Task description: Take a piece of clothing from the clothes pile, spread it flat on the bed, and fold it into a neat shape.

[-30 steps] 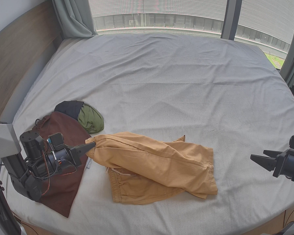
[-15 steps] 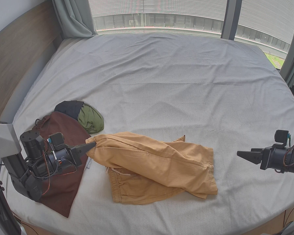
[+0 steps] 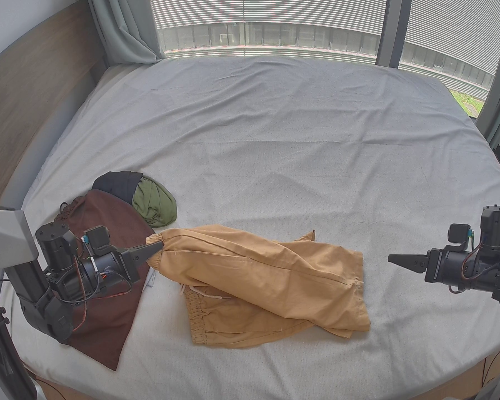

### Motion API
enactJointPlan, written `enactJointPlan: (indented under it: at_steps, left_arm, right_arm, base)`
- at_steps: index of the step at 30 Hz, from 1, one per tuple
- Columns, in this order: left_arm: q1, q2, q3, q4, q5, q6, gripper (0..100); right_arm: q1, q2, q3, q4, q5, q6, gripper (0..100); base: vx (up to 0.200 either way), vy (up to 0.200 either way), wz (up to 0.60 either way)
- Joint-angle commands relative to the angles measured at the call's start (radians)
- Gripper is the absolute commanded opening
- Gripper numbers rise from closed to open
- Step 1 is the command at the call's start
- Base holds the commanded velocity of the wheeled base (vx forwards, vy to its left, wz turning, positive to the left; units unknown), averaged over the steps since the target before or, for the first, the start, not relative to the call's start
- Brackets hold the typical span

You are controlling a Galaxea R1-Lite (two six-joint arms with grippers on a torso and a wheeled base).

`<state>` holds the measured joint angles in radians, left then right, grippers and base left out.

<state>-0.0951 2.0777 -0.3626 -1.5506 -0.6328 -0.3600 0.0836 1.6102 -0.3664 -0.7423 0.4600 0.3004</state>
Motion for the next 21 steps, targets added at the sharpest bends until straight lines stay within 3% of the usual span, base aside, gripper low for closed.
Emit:
enactJointPlan:
  at_steps: [1,11,21]
  left_arm:
    - [0.005,0.007,-0.004,0.000,0.001,0.006,0]
    - [0.008,0.007,-0.004,0.000,0.001,0.007,0]
    - [0.009,0.002,-0.004,0.000,0.001,0.007,0]
  right_arm:
    - [0.008,0.060,-0.009,-0.006,0.000,0.000,100]
    - [0.008,0.266,0.000,-0.206,0.000,0.014,100]
    - [0.013,0.338,-0.011,-0.233,0.009,0.046,100]
  base:
    - [0.000,0.000,0.00]
    - [0.000,0.000,0.00]
    - [0.000,0.000,0.00]
